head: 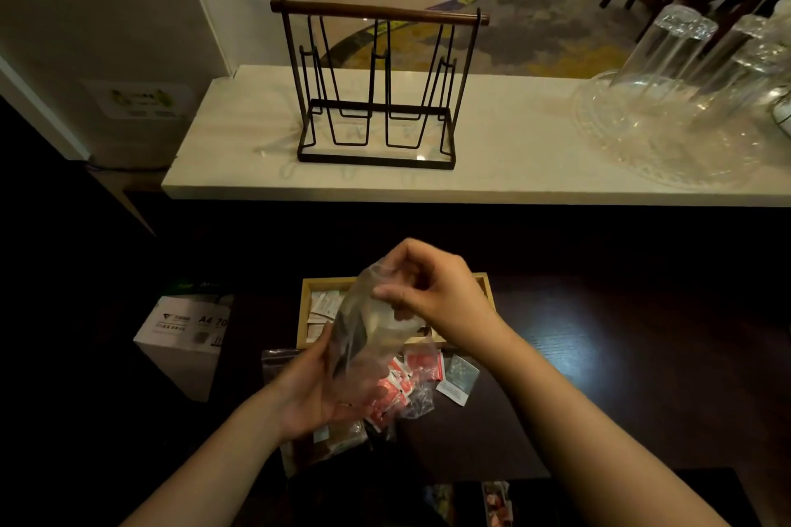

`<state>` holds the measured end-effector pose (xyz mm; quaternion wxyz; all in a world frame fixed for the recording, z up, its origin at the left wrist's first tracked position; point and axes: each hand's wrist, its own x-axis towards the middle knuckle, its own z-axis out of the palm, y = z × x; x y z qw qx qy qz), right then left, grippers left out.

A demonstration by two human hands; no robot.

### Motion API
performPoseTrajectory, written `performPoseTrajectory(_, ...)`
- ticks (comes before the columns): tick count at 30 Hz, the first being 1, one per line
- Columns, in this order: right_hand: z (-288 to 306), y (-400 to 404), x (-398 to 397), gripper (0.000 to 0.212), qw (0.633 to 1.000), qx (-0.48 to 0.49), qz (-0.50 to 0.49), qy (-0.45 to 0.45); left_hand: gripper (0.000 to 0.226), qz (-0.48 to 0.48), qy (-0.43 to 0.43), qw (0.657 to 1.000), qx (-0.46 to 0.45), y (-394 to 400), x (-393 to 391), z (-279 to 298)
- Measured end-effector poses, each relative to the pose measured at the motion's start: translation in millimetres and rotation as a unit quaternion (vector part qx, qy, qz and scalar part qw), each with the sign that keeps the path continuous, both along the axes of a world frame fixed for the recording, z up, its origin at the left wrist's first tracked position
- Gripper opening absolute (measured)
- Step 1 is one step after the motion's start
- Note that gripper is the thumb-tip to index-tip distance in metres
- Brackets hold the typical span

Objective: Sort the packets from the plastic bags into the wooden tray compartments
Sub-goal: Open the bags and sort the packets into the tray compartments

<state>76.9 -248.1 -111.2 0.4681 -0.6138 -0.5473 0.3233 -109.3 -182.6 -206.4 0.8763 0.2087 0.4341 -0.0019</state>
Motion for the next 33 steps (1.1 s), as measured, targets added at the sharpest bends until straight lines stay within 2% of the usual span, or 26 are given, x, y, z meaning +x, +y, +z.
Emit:
performPoseTrajectory(2, -1, 3, 3, 0.012, 0.999, 0.013, -0.034, 0.008, 0.062, 0.041, -0.054, 0.997, -0.031, 3, -2, 4)
performPoseTrajectory(3, -3, 3, 4, 0.009, 0.999, 0.015, -0.044, 0.009, 0.057, 0.057, -0.055, 0.997, -0.01, 4, -1, 6)
performPoseTrajectory(6, -13, 6, 12, 0.011, 0.997, 0.017, -0.07, 0.004, 0.038, 0.096, 0.007, 0.986, 0.138, 9, 2, 11)
performPoseTrajectory(9, -23, 8, 18, 0.02, 0.998, -0.005, -0.069, -0.004, 0.029, 0.092, 0.082, 0.945, 0.303, 15, -2, 6)
performPoseTrajectory(13, -39, 8, 25, 0.021, 0.997, -0.054, -0.052, 0.033, 0.025, 0.112, 0.185, 0.877, 0.429, 23, -5, -3)
performPoseTrajectory(16, -53, 5, 33, 0.028, 0.989, -0.08, -0.051, 0.111, 0.025, 0.143, 0.224, 0.843, 0.468, 34, -7, -13)
performPoseTrajectory(19, -64, 4, 38, 0.029, 0.98, -0.11, -0.032, 0.161, 0.028, 0.121, 0.256, 0.805, 0.521, 43, -10, -24)
performPoseTrajectory(28, -97, 15, 53, 0.014, 0.974, -0.159, -0.084, 0.141, 0.025, 0.074, 0.262, 0.712, 0.647, 54, 8, -5)
performPoseTrajectory(33, -113, 15, 52, 0.01, 0.97, -0.171, -0.091, 0.147, 0.023, 0.059, 0.268, 0.688, 0.672, 55, 16, 3)
